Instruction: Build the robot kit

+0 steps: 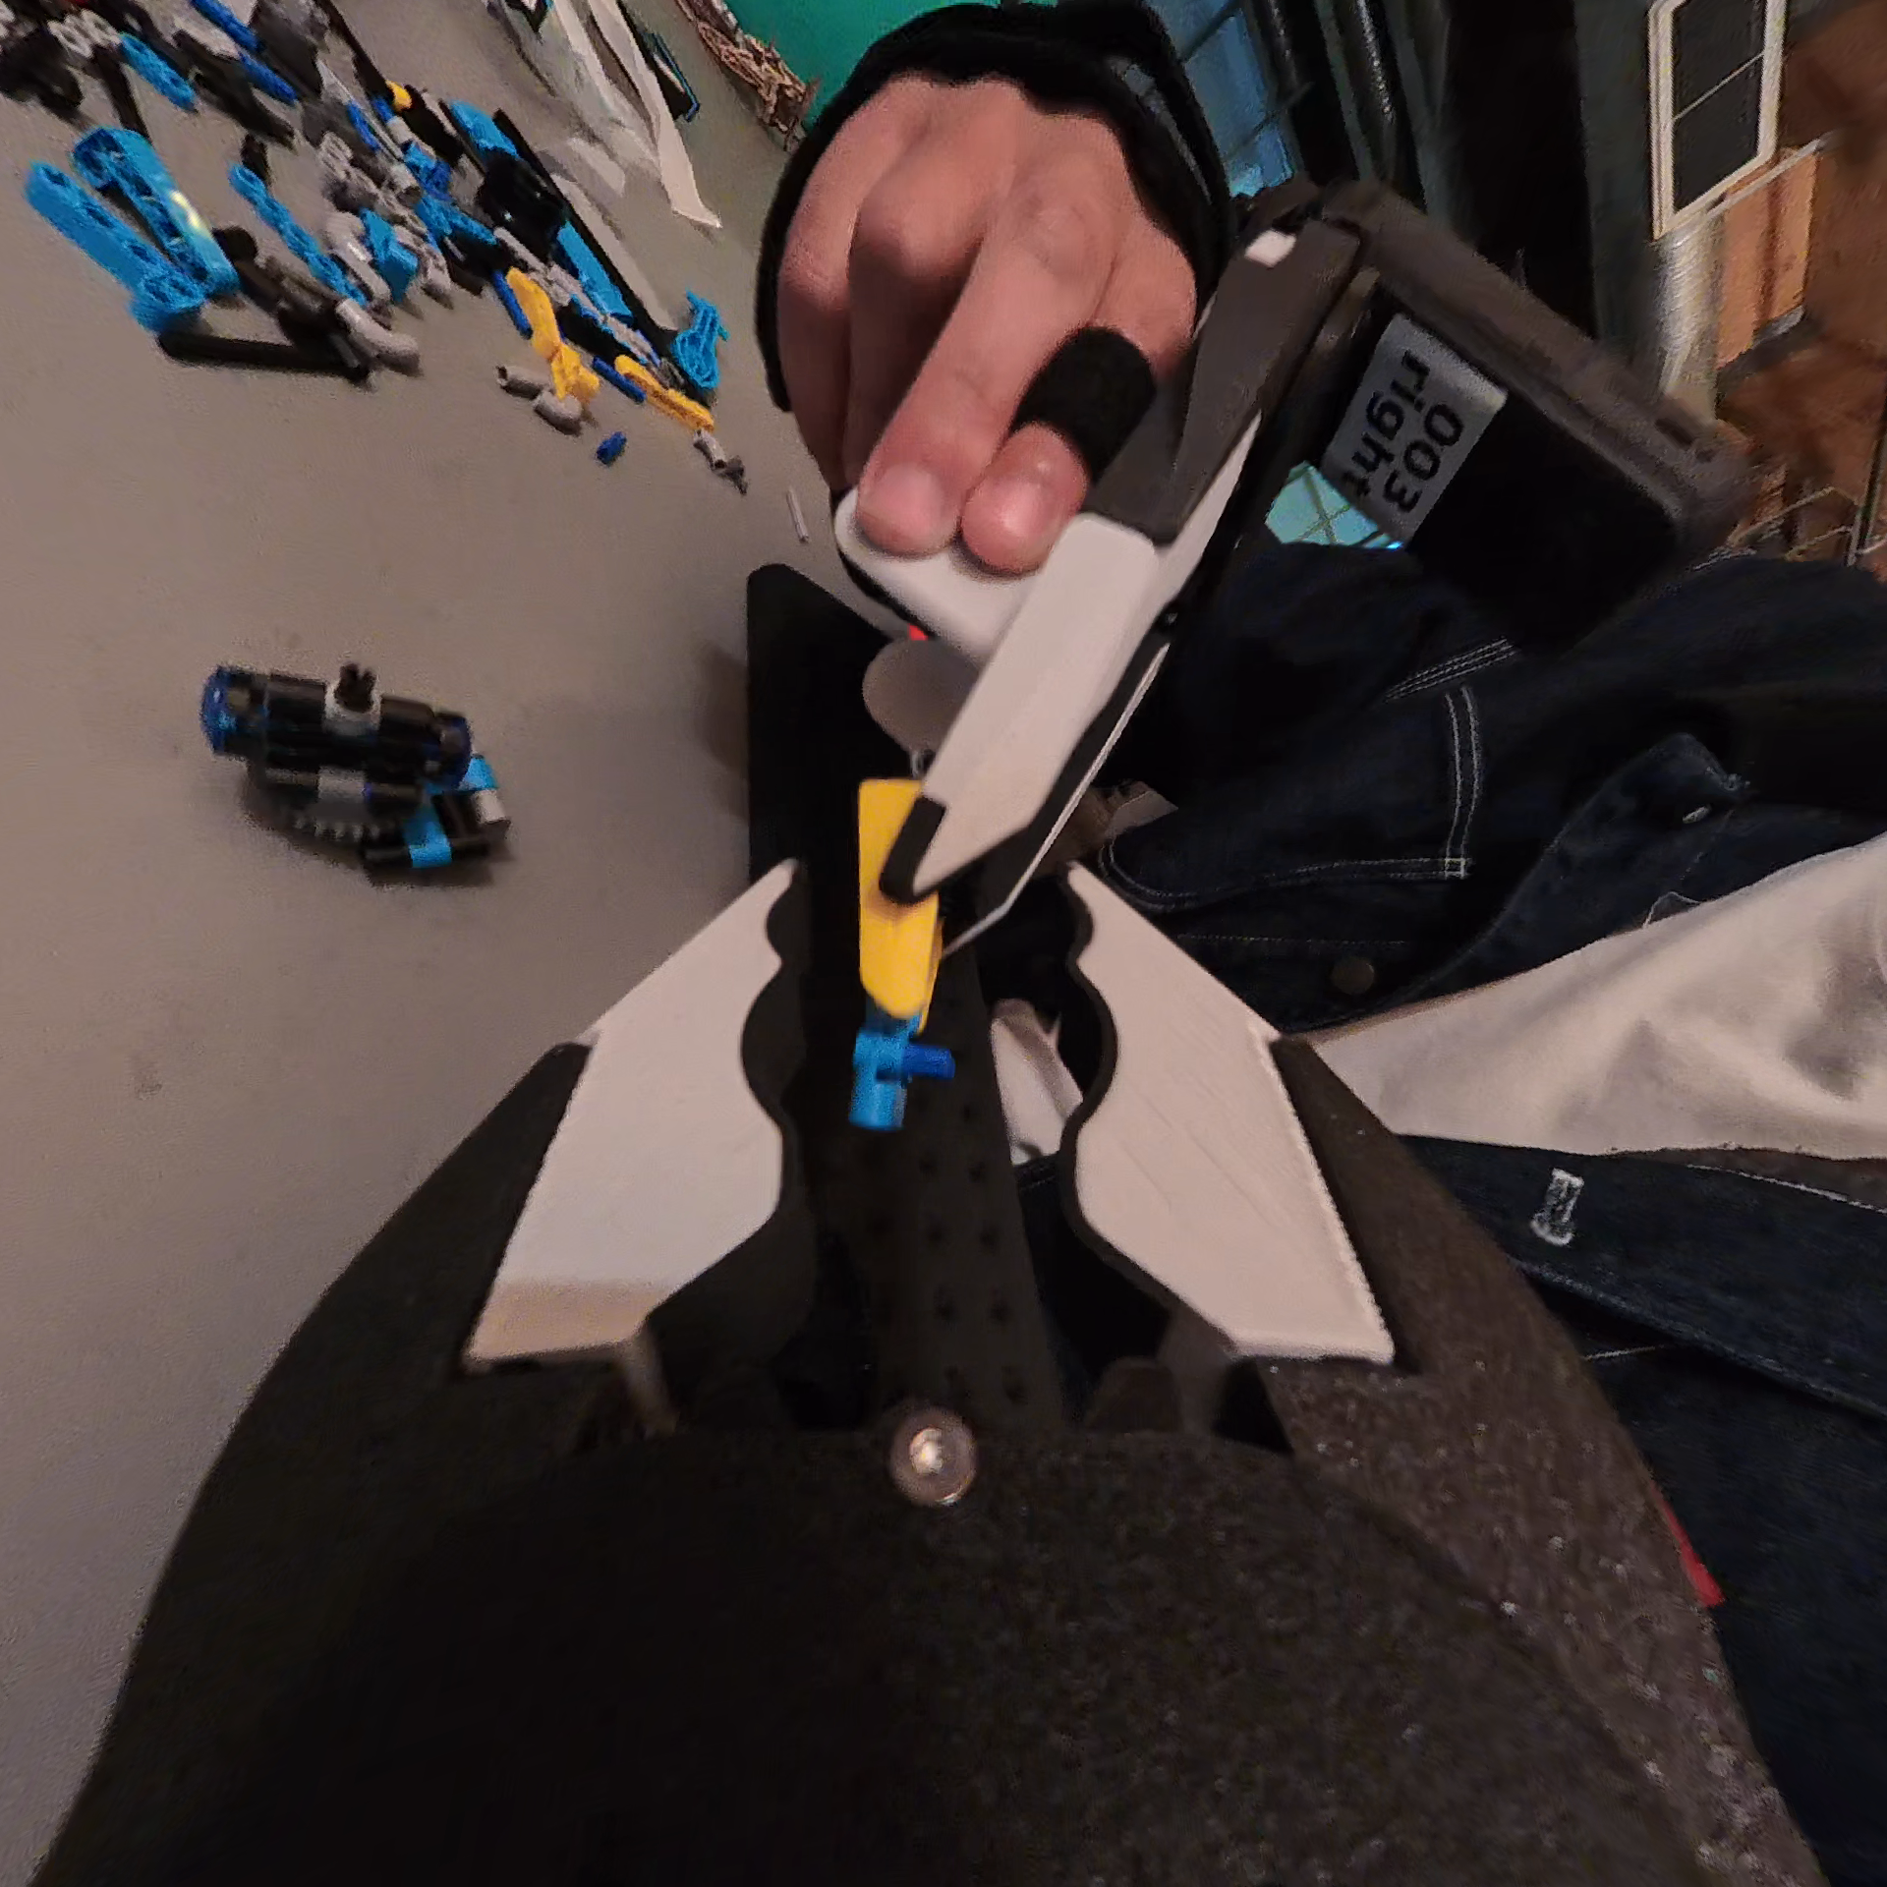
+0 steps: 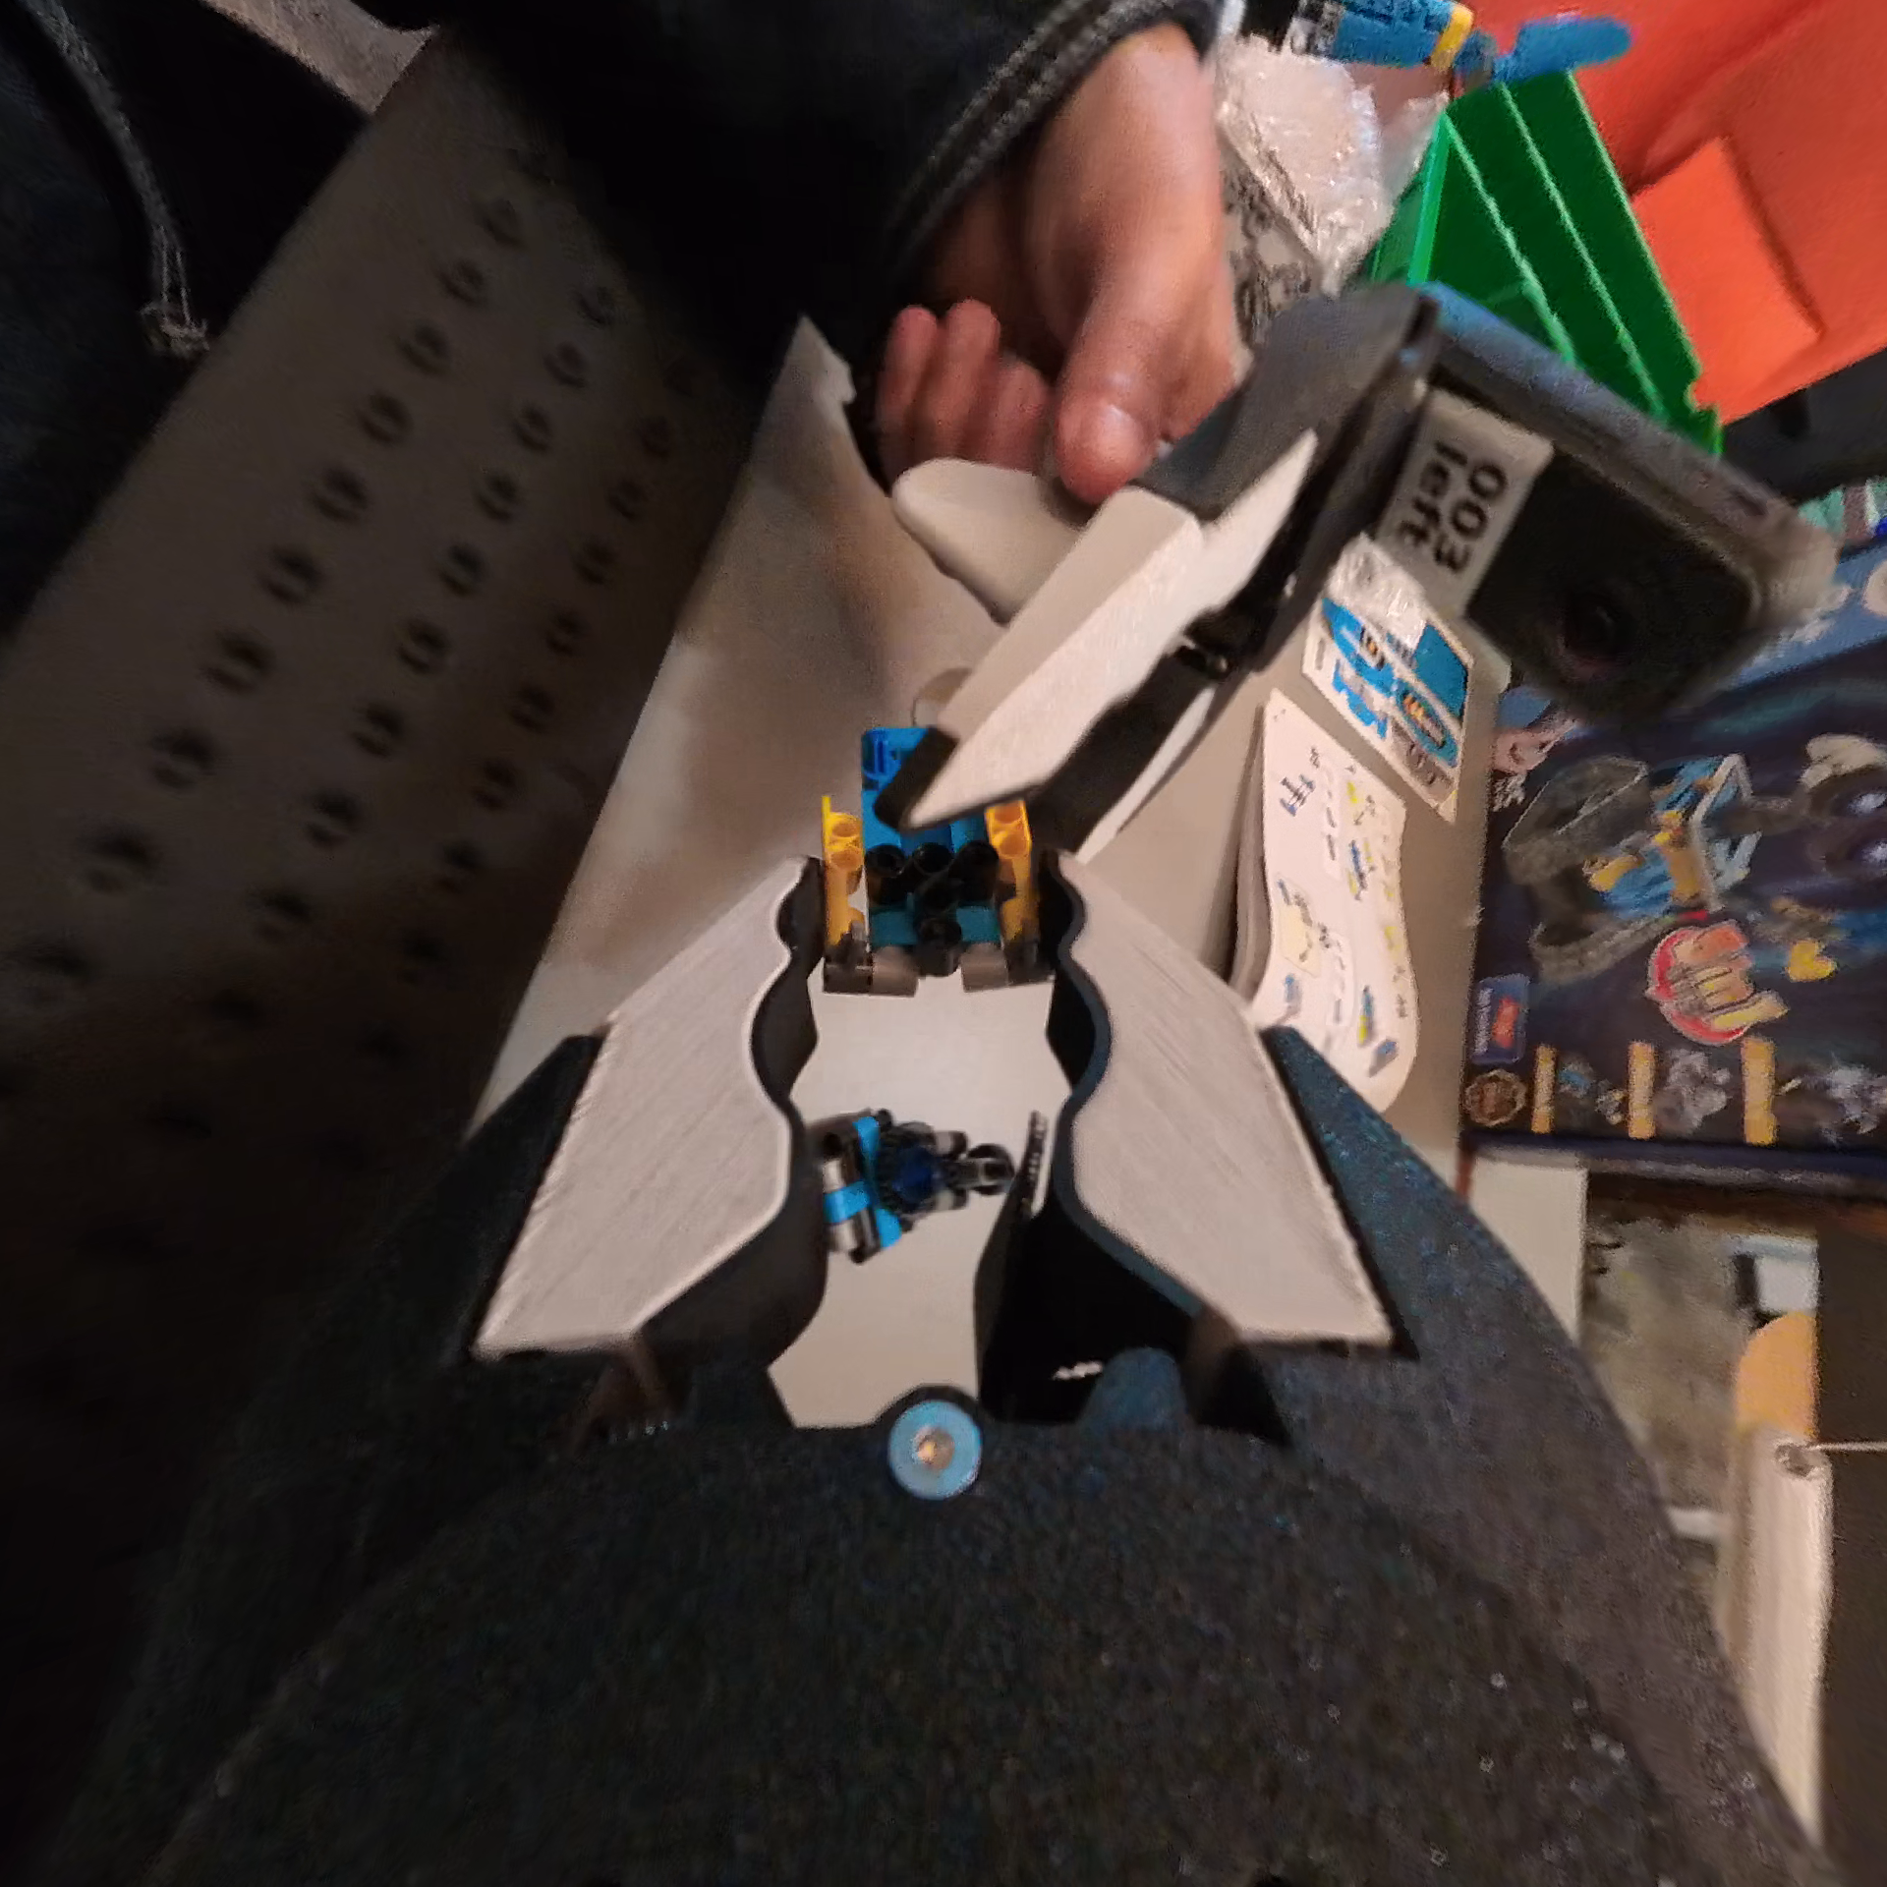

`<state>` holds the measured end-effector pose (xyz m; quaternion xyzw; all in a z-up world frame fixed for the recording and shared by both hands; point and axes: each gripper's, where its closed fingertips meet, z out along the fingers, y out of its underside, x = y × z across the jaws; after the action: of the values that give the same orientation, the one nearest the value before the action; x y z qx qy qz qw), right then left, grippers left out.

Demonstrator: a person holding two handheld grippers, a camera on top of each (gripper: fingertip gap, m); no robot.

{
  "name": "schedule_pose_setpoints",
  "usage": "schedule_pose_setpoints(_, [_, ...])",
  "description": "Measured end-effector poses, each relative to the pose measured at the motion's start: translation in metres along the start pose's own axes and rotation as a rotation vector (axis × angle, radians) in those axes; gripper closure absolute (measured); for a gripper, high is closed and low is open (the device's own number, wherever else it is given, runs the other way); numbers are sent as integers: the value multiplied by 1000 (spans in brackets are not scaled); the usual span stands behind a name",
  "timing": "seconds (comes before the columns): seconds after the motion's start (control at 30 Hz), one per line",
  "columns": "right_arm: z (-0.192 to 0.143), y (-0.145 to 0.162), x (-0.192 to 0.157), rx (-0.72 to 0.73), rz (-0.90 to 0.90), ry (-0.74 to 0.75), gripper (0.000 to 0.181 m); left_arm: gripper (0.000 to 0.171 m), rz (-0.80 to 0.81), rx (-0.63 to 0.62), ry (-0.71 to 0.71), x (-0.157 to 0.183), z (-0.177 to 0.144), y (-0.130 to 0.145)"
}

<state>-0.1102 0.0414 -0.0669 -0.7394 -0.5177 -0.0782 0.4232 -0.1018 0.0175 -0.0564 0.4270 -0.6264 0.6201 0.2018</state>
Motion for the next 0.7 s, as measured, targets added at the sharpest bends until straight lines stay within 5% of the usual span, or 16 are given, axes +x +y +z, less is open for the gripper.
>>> schedule_pose_setpoints(0.07, [-1,-4,1,23,-38,-33,139,141,-2,-3,16,5,1,-8])
schedule_pose_setpoints(0.43, [-2,5,-3,24,-68,-141,138,155,61,-109,-24,-4,3,0])
schedule_pose_setpoints(0.6, [-7,31,38,-35,123,90,118,155,27,72,-94,-22,-18,-23])
schedule_pose_setpoints(0.7, [-19,30,59,120,408,213,119,156,3,326,-80,-27,-38,-48])
